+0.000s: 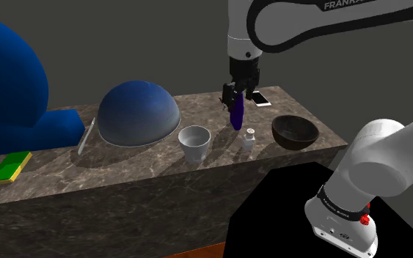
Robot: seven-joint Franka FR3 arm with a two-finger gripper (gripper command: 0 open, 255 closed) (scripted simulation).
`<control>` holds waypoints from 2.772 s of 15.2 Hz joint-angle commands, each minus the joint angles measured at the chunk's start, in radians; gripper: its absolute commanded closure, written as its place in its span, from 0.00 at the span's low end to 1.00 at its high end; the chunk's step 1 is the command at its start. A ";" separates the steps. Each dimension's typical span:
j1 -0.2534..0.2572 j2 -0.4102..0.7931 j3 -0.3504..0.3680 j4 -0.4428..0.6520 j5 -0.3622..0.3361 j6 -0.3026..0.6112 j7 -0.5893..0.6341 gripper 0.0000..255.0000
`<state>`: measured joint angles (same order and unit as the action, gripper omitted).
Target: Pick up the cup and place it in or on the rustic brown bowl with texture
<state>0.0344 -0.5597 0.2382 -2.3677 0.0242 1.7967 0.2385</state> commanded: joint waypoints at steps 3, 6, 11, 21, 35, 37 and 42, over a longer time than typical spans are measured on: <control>0.001 0.139 0.074 0.045 -0.008 0.080 0.091 0.00; 0.000 0.251 0.126 0.097 -0.032 0.125 0.164 0.00; 0.003 0.454 0.198 0.211 -0.108 0.176 0.296 0.00; 0.042 0.719 0.232 0.348 -0.247 0.239 0.458 0.00; 0.041 0.737 0.227 0.319 -0.262 0.283 0.467 1.00; 0.041 0.737 0.227 0.319 -0.262 0.283 0.467 1.00; 0.041 0.737 0.227 0.319 -0.262 0.283 0.467 1.00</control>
<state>0.0755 0.1769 0.4646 -2.0477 -0.2380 2.0796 0.7059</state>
